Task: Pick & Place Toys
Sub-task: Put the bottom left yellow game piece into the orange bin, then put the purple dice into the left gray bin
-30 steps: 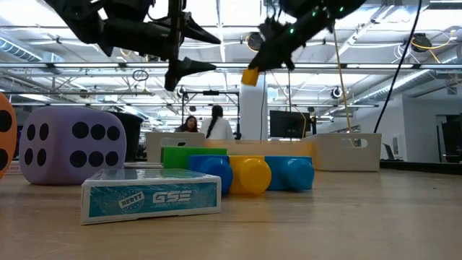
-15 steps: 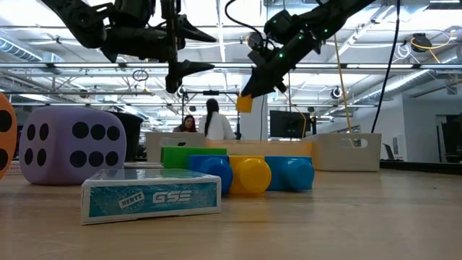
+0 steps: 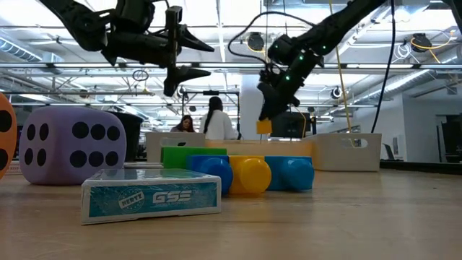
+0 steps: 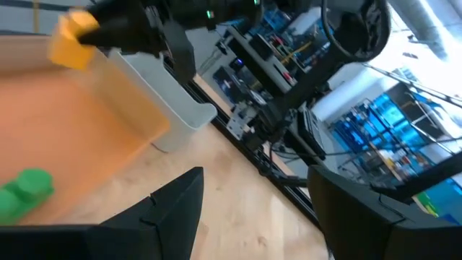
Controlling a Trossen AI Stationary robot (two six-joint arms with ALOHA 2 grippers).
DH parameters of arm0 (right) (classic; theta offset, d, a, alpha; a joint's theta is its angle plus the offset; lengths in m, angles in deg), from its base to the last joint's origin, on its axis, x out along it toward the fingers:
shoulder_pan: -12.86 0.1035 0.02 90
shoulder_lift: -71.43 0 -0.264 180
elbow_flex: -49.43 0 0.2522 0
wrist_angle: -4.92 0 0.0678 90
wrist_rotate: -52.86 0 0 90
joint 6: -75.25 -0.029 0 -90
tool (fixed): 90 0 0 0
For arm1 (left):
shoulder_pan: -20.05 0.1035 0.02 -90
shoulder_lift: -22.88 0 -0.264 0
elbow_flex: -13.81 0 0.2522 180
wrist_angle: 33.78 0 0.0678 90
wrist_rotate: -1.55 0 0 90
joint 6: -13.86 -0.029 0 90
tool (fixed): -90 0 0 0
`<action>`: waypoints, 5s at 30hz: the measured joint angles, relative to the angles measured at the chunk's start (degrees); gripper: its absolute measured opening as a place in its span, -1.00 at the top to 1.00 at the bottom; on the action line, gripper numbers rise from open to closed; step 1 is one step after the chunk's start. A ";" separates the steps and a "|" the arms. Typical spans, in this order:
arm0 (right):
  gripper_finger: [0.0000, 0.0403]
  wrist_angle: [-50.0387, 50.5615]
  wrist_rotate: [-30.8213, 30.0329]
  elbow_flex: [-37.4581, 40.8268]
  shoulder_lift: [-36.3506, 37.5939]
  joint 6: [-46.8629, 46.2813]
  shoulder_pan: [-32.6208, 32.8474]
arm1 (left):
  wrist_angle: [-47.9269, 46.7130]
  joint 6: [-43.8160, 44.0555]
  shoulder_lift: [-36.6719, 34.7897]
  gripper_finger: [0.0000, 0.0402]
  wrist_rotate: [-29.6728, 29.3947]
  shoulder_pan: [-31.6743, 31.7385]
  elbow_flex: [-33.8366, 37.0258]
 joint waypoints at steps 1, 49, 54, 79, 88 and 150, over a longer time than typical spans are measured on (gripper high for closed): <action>0.54 1.23 0.01 0.21 0.00 0.85 -0.18 | 0.00 -0.01 0.00 -0.27 -0.35 0.23 0.00; 0.54 -12.29 1.45 26.57 11.58 1.69 5.67 | -0.13 -1.26 -0.02 -0.27 -1.31 1.60 -0.02; 0.54 -12.40 -0.91 26.60 11.67 1.72 5.63 | -0.15 -1.34 -0.02 -0.27 -1.32 1.60 -0.02; 0.54 -9.24 -1.42 26.60 11.63 3.41 5.13 | -0.57 -2.05 -0.02 -0.27 -1.34 1.60 -0.02; 0.28 -9.26 -1.42 26.60 11.63 3.87 5.13 | -0.57 -1.88 -0.02 -0.27 -1.34 1.60 -0.02; 0.17 -37.27 -7.86 26.51 24.19 -31.68 37.97 | -22.52 -1.53 -19.24 -0.27 -14.33 -20.22 -0.09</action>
